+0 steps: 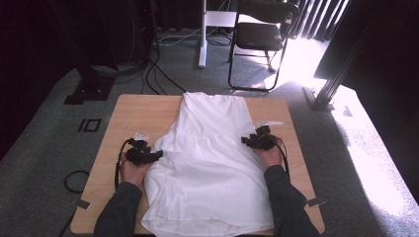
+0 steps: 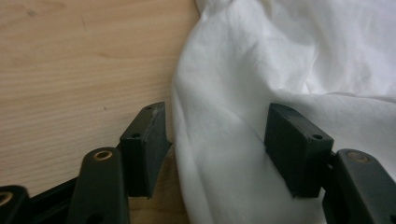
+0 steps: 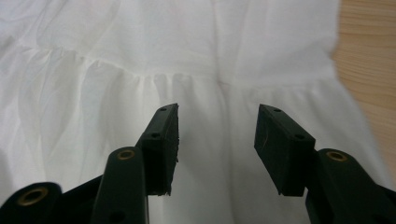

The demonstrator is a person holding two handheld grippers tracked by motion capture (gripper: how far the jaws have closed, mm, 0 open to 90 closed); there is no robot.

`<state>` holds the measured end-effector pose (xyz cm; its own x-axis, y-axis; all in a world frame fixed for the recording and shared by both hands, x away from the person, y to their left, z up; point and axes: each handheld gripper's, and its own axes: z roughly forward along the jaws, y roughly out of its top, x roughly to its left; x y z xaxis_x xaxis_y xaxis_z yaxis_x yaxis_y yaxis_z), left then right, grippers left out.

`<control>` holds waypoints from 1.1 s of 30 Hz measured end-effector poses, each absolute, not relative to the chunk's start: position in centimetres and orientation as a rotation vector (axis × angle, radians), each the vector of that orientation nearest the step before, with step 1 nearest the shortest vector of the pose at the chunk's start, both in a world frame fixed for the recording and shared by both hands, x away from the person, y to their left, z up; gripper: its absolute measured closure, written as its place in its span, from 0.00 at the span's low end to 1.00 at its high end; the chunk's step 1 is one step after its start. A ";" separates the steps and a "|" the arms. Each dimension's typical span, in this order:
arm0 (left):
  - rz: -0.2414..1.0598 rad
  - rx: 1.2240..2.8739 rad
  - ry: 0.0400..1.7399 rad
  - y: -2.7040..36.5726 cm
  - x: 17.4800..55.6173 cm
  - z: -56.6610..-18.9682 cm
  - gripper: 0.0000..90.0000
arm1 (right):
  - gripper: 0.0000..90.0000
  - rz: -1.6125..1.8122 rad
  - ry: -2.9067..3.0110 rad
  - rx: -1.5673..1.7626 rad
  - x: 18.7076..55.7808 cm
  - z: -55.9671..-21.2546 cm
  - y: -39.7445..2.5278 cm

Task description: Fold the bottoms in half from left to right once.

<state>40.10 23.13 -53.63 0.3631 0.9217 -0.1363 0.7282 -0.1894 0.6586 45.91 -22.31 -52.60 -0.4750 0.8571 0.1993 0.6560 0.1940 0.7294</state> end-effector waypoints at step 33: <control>0.478 1.820 1.363 25.2 38.5 -50.4 0.59 | 0.86 0.763 2.030 1.519 47.7 -54.7 -26.2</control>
<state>38.51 25.17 -50.42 0.3492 0.9238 -0.1571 0.6236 -0.1039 0.7748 47.75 -26.20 -54.73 -0.2616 0.9638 -0.0525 0.6908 0.2249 0.6872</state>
